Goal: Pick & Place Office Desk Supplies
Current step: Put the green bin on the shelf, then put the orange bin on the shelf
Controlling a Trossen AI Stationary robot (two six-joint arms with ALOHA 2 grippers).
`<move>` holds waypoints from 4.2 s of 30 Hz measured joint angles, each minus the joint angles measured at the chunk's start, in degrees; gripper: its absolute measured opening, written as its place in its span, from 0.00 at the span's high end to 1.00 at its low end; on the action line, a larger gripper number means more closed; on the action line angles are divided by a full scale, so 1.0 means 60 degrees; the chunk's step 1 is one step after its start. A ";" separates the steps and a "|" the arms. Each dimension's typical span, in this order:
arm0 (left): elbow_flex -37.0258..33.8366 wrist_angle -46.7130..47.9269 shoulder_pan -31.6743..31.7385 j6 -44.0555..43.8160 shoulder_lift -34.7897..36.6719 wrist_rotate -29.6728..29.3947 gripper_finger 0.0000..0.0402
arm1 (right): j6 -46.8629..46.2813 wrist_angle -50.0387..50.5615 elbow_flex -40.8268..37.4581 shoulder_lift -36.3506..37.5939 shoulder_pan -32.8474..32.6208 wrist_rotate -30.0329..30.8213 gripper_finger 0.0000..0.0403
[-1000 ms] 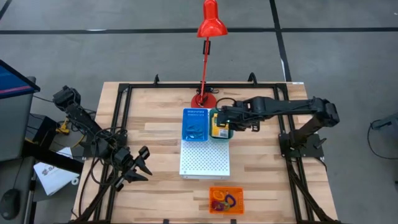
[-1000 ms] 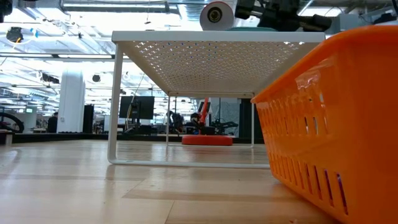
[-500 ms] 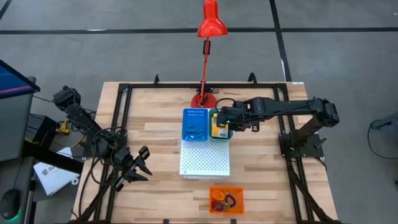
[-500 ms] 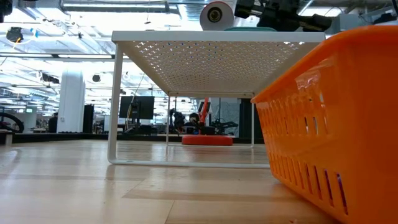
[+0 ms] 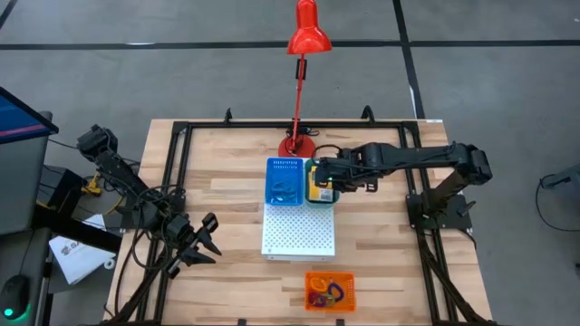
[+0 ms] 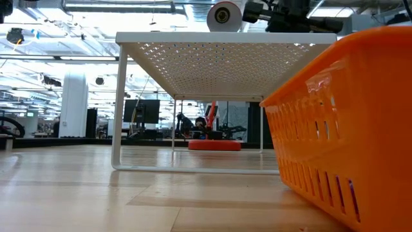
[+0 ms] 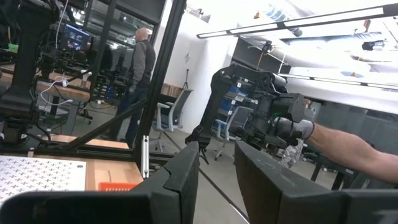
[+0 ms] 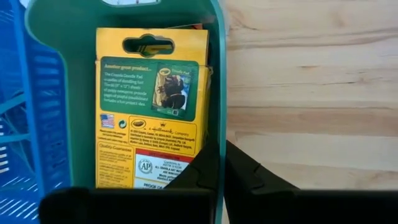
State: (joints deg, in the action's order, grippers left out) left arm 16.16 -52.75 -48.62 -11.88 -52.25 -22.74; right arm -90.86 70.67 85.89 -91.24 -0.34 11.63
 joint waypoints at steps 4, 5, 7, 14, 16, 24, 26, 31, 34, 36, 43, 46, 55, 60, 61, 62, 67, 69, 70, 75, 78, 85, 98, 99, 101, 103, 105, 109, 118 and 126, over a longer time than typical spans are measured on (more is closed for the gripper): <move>0.0000 0.0000 0.0000 0.0000 0.0000 0.0000 0.75 | -0.0005 -0.0046 0.0011 0.0000 0.0000 0.0032 0.96; -0.0001 0.0000 0.0000 0.0000 0.0003 0.0000 0.75 | -0.0005 -0.0046 0.0007 0.0000 -0.0004 0.0044 0.95; -0.0002 0.0000 0.0000 0.0000 0.0001 -0.0004 0.75 | -0.0005 -0.0085 0.0011 0.0004 -0.0037 0.0064 0.94; 0.0000 0.0000 0.0000 -0.0004 0.0004 -0.0044 0.75 | 0.0092 -0.0127 0.0011 0.0004 -0.0069 0.0074 0.92; 0.0000 0.0000 0.0000 -0.0002 0.0000 -0.0042 0.75 | 0.0163 -0.0218 0.0011 0.0004 -0.0066 0.0077 0.91; 0.0000 0.0000 0.0000 -0.0004 0.0002 -0.0040 0.75 | 0.0250 -0.0388 0.0011 0.0004 -0.0128 0.0077 0.91; 0.0000 0.0000 0.0000 -0.0003 0.0002 -0.0036 0.75 | 0.0246 -0.0381 0.0011 0.0004 -0.0161 0.0074 0.91; 0.0000 0.0000 0.0000 -0.0009 0.0000 -0.0036 0.75 | 0.0245 -0.0321 0.0011 0.0033 -0.0211 0.0077 0.91; 0.0000 0.0007 0.0000 -0.0029 0.0002 -0.0033 0.75 | 0.0239 -0.0159 0.0011 0.0033 -0.0211 0.0177 0.91; 0.0000 0.0045 -0.0001 -0.0029 0.0001 -0.0033 0.75 | 0.0244 -0.0030 0.0011 0.0033 -0.0211 0.0337 0.91; 0.0000 0.0080 -0.0004 -0.0029 0.0003 -0.0029 0.75 | 0.0246 0.0102 0.0011 0.0262 -0.0177 0.0542 0.91; 0.0000 0.0080 -0.0004 -0.0025 0.0000 -0.0025 0.75 | 0.0244 -0.0029 0.0014 0.0332 -0.0268 0.0544 0.91; 0.0000 0.0069 -0.0004 -0.0054 0.0004 0.0004 0.75 | 0.0239 -0.0438 0.0011 0.0375 -0.0450 0.0514 0.91; 0.0000 0.0077 -0.0004 -0.0062 0.0001 0.0000 0.75 | 0.0246 -0.0383 0.0011 0.0375 -0.0448 0.0643 0.91; 0.0000 0.0084 -0.0004 -0.0062 0.0000 0.0000 0.75 | 0.0256 -0.0361 0.0011 0.0375 -0.0444 0.0690 0.91; 0.0000 0.0098 -0.0004 -0.0062 0.0004 0.0000 0.75 | 0.0287 -0.0356 0.0011 0.0378 -0.0441 0.0734 0.91; 0.0000 0.0136 -0.0001 -0.0062 0.0001 -0.0006 0.75 | 0.0298 -0.0253 0.0011 0.0438 -0.0441 0.1001 0.91; 0.0000 0.0138 -0.0004 -0.0065 0.0002 -0.0007 0.75 | 0.0315 -0.0134 0.0008 0.0574 -0.0441 0.1090 0.91; 0.0000 0.0139 -0.0004 -0.0062 0.0001 -0.0008 0.75 | 0.0310 -0.0137 0.0023 0.0628 -0.0441 0.1172 0.91; 0.0000 0.0163 -0.0001 -0.0066 0.0000 -0.0044 0.75 | 0.0251 -0.0128 0.0011 0.1113 -0.0649 0.1912 0.91; 0.0000 0.0322 -0.0001 -0.0066 0.0001 -0.0040 0.75 | 0.0661 -0.0406 0.0011 0.1572 -0.0957 0.2832 0.91; -0.0004 0.1083 -0.0007 -0.0113 0.0004 -0.0036 0.75 | 0.4432 -0.2311 0.0015 0.2475 -0.2214 0.3962 0.91; -0.0004 0.1310 -0.0040 -0.0045 -0.0271 0.0091 0.75 | 0.3790 -0.1332 0.0020 0.0967 -0.7640 0.5174 0.91; -0.0004 0.1177 -0.0036 0.0009 -0.0270 0.0089 0.75 | 0.3003 -0.0973 0.0011 0.0591 -0.8088 0.5219 0.91; -0.0004 0.0827 -0.0036 0.0217 -0.0270 0.0088 0.75 | 0.1117 -0.0280 0.0011 -0.0214 -0.8903 0.5171 0.90; -0.0004 0.0385 -0.0033 0.0437 -0.0266 0.0082 0.75 | -0.1207 0.0501 0.0011 -0.0998 -0.9610 0.4767 0.88; -0.0004 0.0045 -0.0033 0.0510 -0.0266 -0.0029 0.75 | -0.3272 0.1328 0.0007 -0.1719 -1.0231 0.4192 0.86; -0.0004 -0.0138 -0.0033 0.0510 -0.0266 -0.0614 0.75 | -0.6296 0.2169 -0.0007 -0.2739 -1.1068 0.2757 0.81; 0.0004 -0.0391 -0.0025 0.1609 -0.0353 -0.1466 0.75 | -0.5324 -0.0435 0.0011 -0.3421 -1.0462 0.3820 0.71; 0.0004 -0.0736 -0.0025 0.1938 -0.0357 -0.1464 0.75 | -0.5810 -0.1277 0.0011 -0.3428 -1.0039 0.4084 0.62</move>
State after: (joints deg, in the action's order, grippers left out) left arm 16.19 -57.17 -48.77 -0.25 -54.39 -31.53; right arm -125.72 63.01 85.95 -111.81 -60.57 36.14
